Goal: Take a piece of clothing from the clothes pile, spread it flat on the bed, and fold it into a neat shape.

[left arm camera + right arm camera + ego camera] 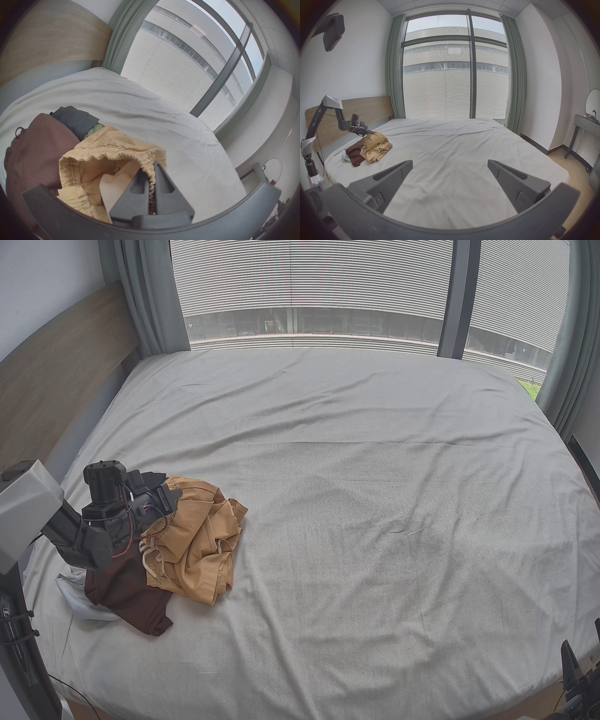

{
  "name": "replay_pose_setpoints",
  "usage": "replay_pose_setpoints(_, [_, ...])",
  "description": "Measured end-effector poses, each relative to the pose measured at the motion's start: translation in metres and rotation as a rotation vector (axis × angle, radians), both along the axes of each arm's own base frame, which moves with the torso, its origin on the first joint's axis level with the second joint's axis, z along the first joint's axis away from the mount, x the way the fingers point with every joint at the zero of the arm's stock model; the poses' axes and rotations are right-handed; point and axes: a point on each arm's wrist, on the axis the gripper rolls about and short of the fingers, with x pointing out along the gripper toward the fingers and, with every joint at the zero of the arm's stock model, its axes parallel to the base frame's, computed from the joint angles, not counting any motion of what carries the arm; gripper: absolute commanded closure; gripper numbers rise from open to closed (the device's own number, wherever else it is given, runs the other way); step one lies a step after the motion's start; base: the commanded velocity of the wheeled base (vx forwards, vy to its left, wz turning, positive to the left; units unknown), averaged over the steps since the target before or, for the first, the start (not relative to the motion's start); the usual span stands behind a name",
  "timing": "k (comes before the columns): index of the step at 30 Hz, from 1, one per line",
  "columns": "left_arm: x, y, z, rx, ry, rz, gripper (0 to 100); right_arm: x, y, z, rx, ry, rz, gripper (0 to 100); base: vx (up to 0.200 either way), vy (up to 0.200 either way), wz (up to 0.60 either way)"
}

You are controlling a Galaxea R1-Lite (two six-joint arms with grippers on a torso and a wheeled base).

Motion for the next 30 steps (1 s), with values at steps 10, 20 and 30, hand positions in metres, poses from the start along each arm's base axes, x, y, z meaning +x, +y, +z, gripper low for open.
replay_pose_setpoints(10, [-0.006, -0.009, 0.01, -0.257, -0.003, 0.001, 100, 0.0, 0.0, 0.0, 0.0, 0.0, 0.0, 0, 0.0, 0.0, 0.0])
replay_pose_setpoints(20, [-0.033, -0.017, 0.024, -0.409, 0.063, -0.087, 100, 0.0, 0.0, 0.0, 0.0, 0.0, 0.0, 0, 0.0, 0.0, 0.0])
replay_pose_setpoints(30, [-0.059, -0.036, 0.05, -0.6, 0.136, -0.173, 100, 0.0, 0.0, 0.0, 0.0, 0.0, -0.001, 0, 0.0, 0.0, 0.0])
